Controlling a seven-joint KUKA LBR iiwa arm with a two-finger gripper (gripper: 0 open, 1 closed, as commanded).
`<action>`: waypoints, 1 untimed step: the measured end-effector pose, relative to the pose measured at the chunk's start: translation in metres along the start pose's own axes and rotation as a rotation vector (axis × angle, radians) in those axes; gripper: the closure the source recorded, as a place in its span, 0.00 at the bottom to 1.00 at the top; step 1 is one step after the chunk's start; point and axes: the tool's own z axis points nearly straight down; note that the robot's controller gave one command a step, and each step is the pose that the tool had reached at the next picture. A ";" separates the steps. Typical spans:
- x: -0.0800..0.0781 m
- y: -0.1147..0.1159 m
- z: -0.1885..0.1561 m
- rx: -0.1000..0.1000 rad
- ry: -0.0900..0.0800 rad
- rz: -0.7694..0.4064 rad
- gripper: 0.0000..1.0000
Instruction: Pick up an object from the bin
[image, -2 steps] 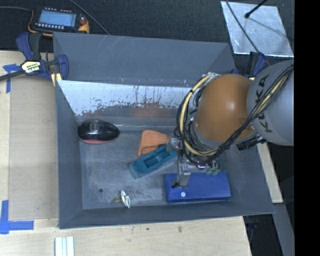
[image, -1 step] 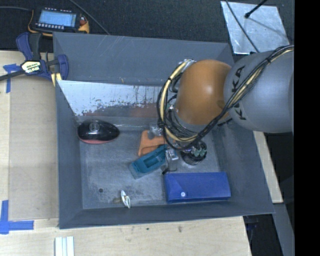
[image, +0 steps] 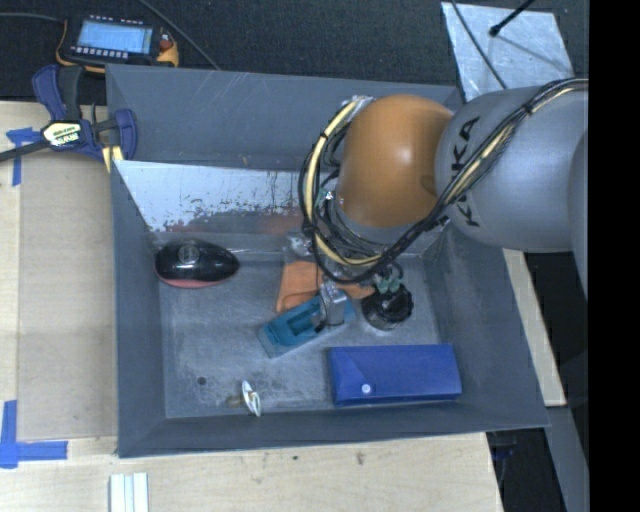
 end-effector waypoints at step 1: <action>0.006 -0.016 0.005 0.000 0.002 -0.208 0.00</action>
Offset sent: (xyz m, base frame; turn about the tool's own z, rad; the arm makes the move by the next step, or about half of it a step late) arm -0.0041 -0.0202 -0.0797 -0.2875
